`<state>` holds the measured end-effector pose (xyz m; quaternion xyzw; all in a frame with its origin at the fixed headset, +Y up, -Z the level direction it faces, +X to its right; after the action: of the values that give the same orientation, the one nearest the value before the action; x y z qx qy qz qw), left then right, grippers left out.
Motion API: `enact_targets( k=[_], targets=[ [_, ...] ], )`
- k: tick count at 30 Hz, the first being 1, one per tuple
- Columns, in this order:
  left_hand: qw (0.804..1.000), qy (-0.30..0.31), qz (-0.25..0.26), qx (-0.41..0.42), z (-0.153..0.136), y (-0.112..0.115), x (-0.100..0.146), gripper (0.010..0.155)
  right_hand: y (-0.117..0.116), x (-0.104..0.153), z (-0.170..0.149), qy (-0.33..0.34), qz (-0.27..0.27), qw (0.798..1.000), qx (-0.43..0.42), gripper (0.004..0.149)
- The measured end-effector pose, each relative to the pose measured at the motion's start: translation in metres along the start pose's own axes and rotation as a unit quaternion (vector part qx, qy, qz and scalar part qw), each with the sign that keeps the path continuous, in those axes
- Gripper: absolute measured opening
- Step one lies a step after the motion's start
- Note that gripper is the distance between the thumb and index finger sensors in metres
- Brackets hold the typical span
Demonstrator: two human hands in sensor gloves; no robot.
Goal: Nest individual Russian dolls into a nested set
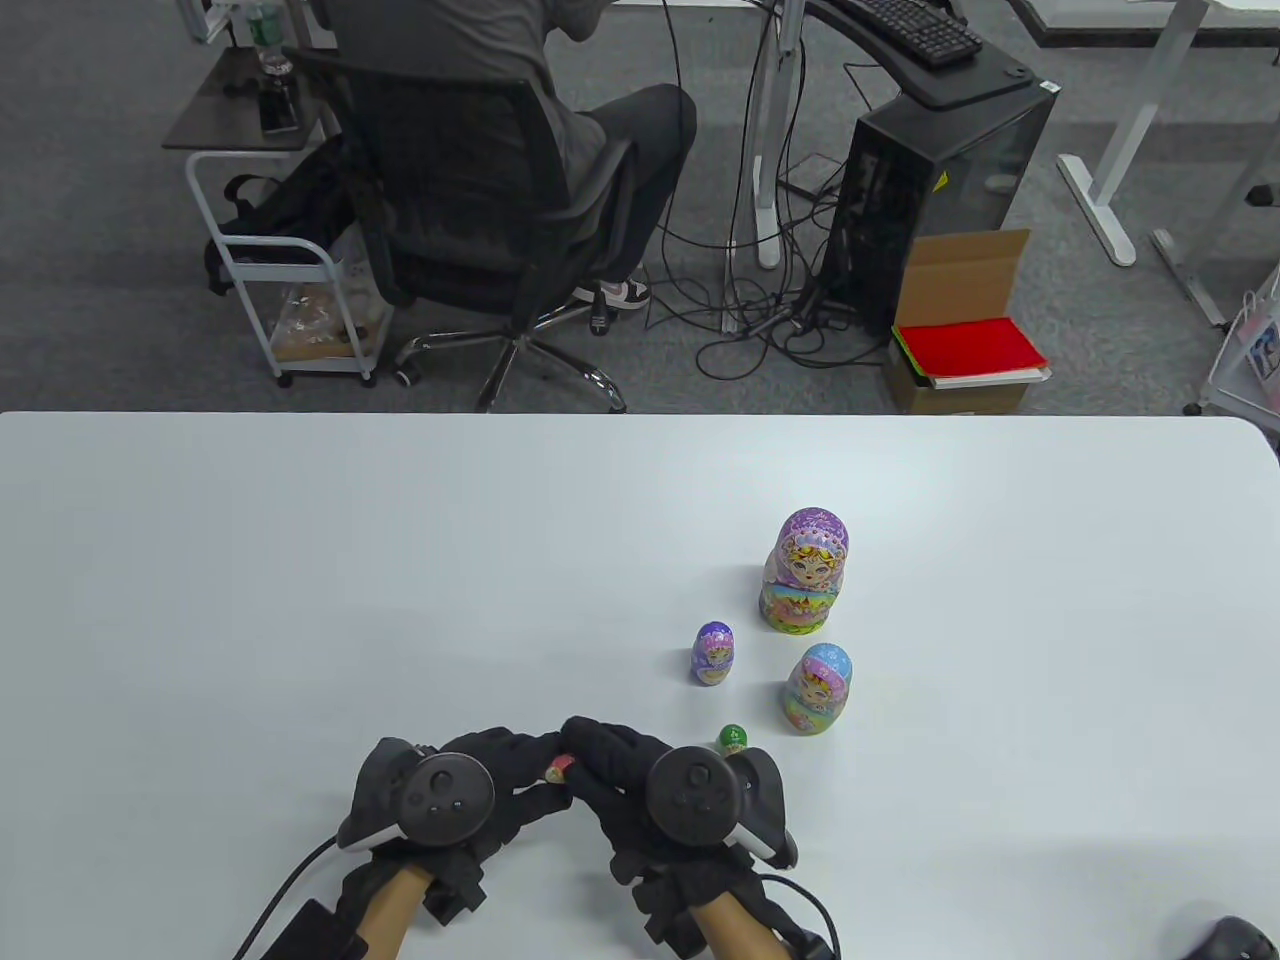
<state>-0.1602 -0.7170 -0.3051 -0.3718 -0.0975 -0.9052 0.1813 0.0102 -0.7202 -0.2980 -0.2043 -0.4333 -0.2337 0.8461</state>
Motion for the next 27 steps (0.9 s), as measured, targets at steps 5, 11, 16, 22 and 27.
enact_targets(
  k=[5,11,16,22,27],
  targets=[
    [1.000,0.006,-0.018,-0.011,0.003,0.002,-0.002,0.058,-0.001,-0.001,-0.001,0.005,0.003,1.000,-0.010,0.046],
    [0.999,0.016,-0.029,-0.042,0.011,0.003,-0.004,0.057,-0.004,-0.001,-0.004,0.009,-0.003,1.000,-0.030,0.045],
    [0.999,0.014,-0.022,-0.028,0.008,0.003,-0.004,0.057,-0.005,-0.002,-0.001,0.015,-0.002,1.000,-0.016,0.045],
    [0.995,-0.044,-0.087,0.018,-0.011,0.018,-0.006,0.063,-0.011,-0.004,0.017,-0.008,-0.015,0.995,0.102,0.045],
    [0.984,-0.102,-0.145,-0.009,-0.036,0.026,0.001,0.078,-0.027,-0.015,0.031,-0.030,0.070,0.962,0.262,0.045]
  ],
)
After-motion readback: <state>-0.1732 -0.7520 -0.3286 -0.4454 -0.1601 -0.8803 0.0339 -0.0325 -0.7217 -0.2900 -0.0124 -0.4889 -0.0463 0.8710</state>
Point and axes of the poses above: the tracker on the back of each hand, its own z axis roughly to the thumb side, its own x axis roughly from the fingertips to the wrist, y = z × x, the point moved 4 cm from there along -x, roughly from the wrist to the fingertips, and after that the axes turned 8 degrees about y, right-handed, at the moved point
